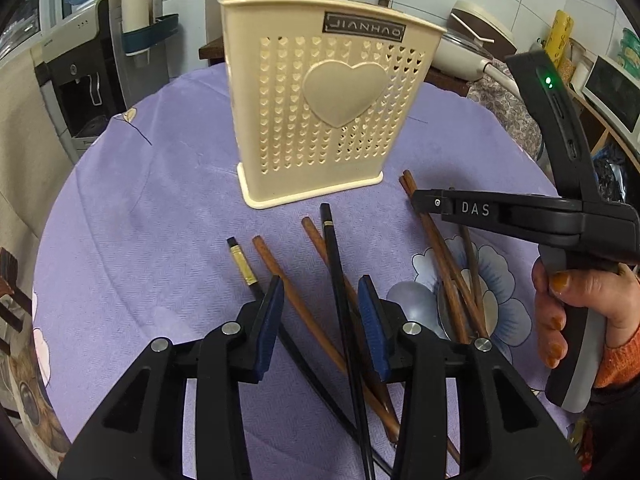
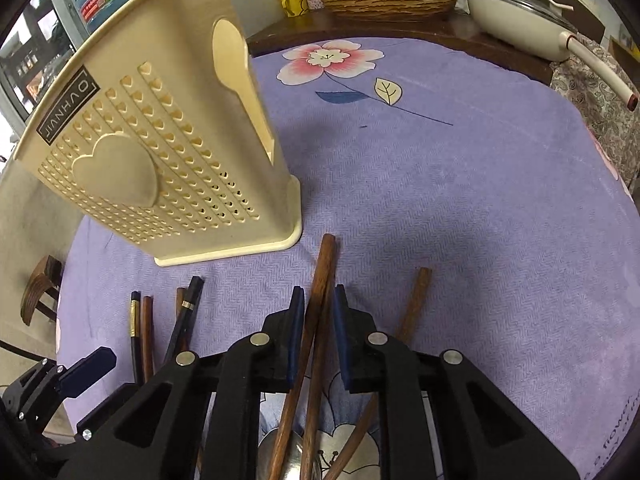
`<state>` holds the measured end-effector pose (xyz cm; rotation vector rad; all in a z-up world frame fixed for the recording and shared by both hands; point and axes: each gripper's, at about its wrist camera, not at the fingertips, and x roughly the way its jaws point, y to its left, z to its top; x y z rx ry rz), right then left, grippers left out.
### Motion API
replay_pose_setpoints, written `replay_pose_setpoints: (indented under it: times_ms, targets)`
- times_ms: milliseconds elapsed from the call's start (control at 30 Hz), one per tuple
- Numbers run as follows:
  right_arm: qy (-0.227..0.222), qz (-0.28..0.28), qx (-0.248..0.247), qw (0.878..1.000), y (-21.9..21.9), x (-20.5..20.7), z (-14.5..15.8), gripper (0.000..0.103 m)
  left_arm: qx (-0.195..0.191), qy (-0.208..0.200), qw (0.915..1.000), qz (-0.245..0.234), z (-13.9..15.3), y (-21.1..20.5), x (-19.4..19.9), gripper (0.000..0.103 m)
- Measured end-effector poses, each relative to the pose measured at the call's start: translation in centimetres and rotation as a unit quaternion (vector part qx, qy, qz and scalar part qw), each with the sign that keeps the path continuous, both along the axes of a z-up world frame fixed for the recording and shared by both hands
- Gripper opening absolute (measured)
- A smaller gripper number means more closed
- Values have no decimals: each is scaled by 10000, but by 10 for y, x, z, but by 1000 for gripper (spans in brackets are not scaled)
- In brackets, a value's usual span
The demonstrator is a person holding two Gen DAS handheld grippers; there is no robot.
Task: Organize utensils
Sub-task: 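Grasp a black chopstick with the left tool while the right tool grasps a brown wooden chopstick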
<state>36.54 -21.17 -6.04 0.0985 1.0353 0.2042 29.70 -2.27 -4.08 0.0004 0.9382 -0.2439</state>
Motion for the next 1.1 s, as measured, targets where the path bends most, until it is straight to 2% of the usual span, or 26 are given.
replay_pose_setpoints:
  times_ms: [100, 333, 500, 533, 600, 800, 1100]
  targets:
    - [22, 10, -47, 10000, 3, 0, -1, 10, 35, 38, 10000, -36, -1, -6, 9, 39]
    - [24, 57, -93, 9999, 5, 1, 1, 10, 347, 140, 9992, -145, -7, -27, 25, 39]
    - [54, 46, -150, 9999, 5, 2, 1, 10, 376, 335, 9986, -131, -20, -30, 30, 38]
    - [55, 69, -186, 9998, 6, 3, 0, 10, 375, 340, 9986, -126, -21, -30, 30, 36]
    - [37, 94, -216, 9997, 7, 3, 0, 10, 386, 389, 9984, -106, -23, -29, 32, 25]
    - [46, 63, -102, 9999, 3, 2, 0, 10, 318, 422, 9986, 9, -23, -22, 33, 13]
    - [49, 95, 9, 9999, 3, 0, 0, 10, 328, 467, 9984, 42, -23, -24, 38, 9]
